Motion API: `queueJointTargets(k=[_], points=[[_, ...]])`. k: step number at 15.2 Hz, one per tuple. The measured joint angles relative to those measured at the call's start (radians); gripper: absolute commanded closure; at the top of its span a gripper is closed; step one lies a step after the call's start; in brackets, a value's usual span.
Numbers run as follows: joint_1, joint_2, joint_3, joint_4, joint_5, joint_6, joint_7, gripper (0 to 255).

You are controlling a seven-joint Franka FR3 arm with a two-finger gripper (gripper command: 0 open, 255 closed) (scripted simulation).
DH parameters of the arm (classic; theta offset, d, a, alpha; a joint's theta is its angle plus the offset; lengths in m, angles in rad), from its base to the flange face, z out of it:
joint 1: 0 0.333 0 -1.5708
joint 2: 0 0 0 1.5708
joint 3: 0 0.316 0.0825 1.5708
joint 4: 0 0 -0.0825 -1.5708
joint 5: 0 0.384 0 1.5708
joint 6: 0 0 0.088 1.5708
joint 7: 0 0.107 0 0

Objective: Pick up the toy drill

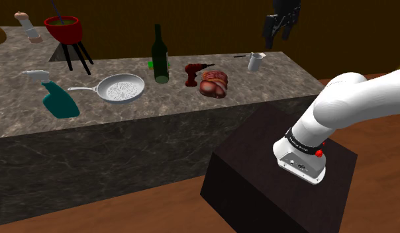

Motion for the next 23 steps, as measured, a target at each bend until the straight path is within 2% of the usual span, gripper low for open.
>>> queueJointTargets(k=[2,5,14,18,23], points=[[0.000,0.007,-0.012,-0.008,-0.011,0.017,-0.019,0],[0.011,0.064,-0.050,-0.017,-0.046,0.099,-0.102,0],[0.047,0.315,-0.179,-0.008,-0.134,0.406,-0.391,0],[0.063,0.456,-0.229,0.029,-0.146,0.539,-0.524,0],[0.090,0.644,-0.264,0.115,-0.122,0.675,-0.685,0]])
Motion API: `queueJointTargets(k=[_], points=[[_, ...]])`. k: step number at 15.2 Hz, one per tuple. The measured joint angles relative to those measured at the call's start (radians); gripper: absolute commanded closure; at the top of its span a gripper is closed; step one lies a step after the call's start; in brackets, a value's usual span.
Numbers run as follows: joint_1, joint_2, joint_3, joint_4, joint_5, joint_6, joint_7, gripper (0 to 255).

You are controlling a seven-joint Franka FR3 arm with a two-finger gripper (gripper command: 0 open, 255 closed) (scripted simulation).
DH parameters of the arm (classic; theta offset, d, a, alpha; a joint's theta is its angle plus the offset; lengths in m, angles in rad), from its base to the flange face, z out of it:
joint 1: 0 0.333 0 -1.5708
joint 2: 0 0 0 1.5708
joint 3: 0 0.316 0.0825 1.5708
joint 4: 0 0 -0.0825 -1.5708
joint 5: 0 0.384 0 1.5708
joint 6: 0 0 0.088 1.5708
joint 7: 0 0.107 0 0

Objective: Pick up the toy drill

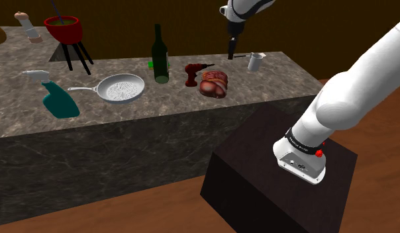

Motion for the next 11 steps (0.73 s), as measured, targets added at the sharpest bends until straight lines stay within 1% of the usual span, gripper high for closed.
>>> queueJointTargets(k=[4,8,11], points=[[0.010,0.146,-0.012,0.078,0.036,0.094,-0.137,0],[0.016,0.291,0.002,0.189,0.085,0.146,-0.266,0],[0.011,0.389,0.022,0.266,0.116,0.182,-0.359,0]])
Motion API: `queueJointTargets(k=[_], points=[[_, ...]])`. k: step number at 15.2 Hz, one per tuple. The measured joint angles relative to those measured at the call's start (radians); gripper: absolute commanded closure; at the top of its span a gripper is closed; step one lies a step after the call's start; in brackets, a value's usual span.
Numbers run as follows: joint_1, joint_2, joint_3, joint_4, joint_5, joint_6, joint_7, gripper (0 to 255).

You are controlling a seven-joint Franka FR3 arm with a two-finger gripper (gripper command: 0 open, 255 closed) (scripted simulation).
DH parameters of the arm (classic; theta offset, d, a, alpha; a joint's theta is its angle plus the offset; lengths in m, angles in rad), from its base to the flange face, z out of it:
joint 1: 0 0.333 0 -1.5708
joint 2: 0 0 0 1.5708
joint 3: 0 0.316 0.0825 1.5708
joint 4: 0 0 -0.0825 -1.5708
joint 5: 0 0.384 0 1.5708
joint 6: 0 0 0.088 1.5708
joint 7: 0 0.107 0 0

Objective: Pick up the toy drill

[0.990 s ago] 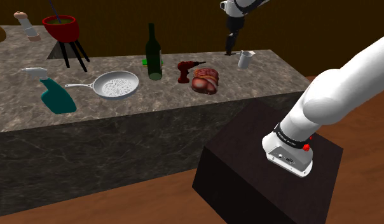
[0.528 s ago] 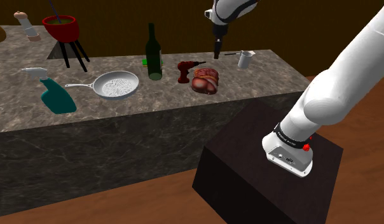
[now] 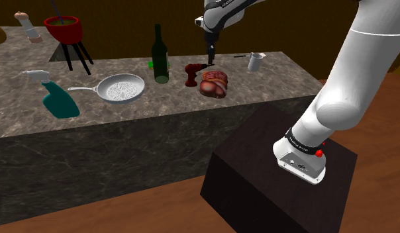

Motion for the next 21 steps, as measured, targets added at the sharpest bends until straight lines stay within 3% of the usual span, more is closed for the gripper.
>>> queueJointTargets(k=[2,10,11,21], points=[[-0.010,0.087,0.017,0.083,0.024,0.013,-0.065,0],[-0.014,0.170,0.031,0.078,0.034,0.104,-0.085,0],[-0.015,0.172,0.031,0.077,0.034,0.108,-0.087,255],[-0.016,0.175,0.031,0.077,0.035,0.112,-0.088,255]])
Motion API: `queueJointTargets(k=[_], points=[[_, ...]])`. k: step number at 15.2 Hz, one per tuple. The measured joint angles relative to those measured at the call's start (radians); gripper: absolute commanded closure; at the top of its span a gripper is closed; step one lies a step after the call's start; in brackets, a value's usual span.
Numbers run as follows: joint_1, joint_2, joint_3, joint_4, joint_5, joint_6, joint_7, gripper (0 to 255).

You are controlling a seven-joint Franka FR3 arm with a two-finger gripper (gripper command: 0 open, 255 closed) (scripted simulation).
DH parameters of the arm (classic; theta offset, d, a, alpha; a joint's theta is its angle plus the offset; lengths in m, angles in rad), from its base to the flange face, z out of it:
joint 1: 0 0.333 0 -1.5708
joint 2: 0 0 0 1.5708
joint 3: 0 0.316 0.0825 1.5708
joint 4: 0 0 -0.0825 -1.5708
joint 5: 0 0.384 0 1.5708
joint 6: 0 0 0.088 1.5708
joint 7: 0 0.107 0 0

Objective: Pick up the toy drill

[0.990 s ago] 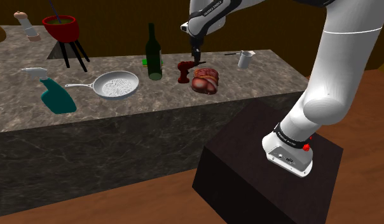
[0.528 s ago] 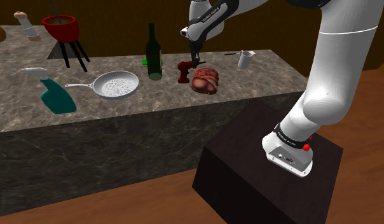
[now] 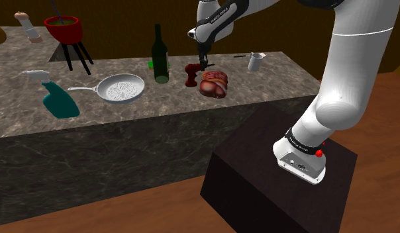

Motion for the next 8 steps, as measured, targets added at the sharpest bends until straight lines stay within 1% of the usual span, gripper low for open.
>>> queueJointTargets(k=[8], points=[[0.004,-0.057,-0.003,0.017,-0.005,-0.075,-0.003,255]])
